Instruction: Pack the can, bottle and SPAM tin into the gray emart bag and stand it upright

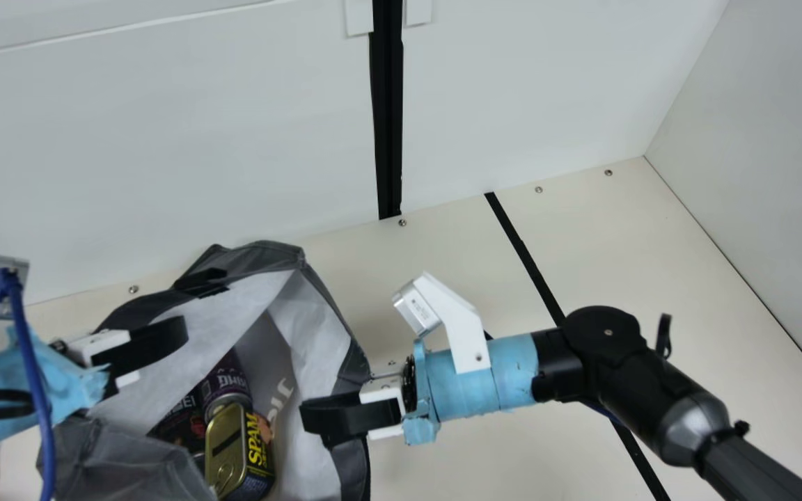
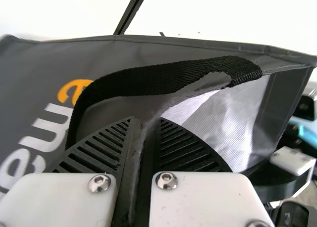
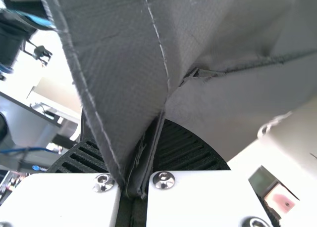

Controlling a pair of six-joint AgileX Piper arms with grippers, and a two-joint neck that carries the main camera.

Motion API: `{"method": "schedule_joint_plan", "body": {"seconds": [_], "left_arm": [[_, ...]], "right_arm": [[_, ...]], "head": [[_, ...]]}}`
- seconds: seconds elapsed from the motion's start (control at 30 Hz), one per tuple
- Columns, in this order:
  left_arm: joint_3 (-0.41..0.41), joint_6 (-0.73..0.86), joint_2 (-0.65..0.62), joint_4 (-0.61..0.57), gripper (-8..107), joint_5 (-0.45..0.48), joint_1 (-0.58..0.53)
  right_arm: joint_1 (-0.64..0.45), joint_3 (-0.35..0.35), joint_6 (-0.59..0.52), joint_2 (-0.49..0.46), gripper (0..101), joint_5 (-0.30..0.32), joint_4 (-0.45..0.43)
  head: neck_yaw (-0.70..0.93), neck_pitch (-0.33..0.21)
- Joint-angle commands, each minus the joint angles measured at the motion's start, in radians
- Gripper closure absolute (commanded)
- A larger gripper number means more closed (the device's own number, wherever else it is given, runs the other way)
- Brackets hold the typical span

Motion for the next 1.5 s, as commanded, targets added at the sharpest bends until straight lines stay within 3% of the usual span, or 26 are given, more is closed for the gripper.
{"method": "schedule_joint_plan", "body": {"seconds": [0.0,0.33,1.0,1.3,1.47], "left_arm": [[-0.010,0.017,-0.008,-0.003,107,0.031,0.017],[-0.112,0.077,-0.034,-0.006,107,0.173,0.094],[-0.183,0.108,-0.084,0.013,107,0.173,-0.034],[-0.250,0.035,-0.092,0.099,107,0.173,-0.144],[-0.256,-0.014,-0.087,0.144,107,0.173,-0.208]], "right_arm": [[-0.004,-0.004,0.028,-0.036,101,-0.002,0.010],[-0.040,-0.033,0.170,-0.198,101,-0.002,0.040],[-0.154,-0.136,0.437,-0.464,101,-0.002,0.047],[-0.233,-0.219,0.585,-0.535,101,-0.002,-0.011],[-0.269,-0.249,0.660,-0.547,101,-0.002,-0.103]], "head": [[-0.001,-0.023],[-0.001,-0.023],[-0.001,-0.023],[-0.001,-0.023],[-0.001,-0.023]]}}
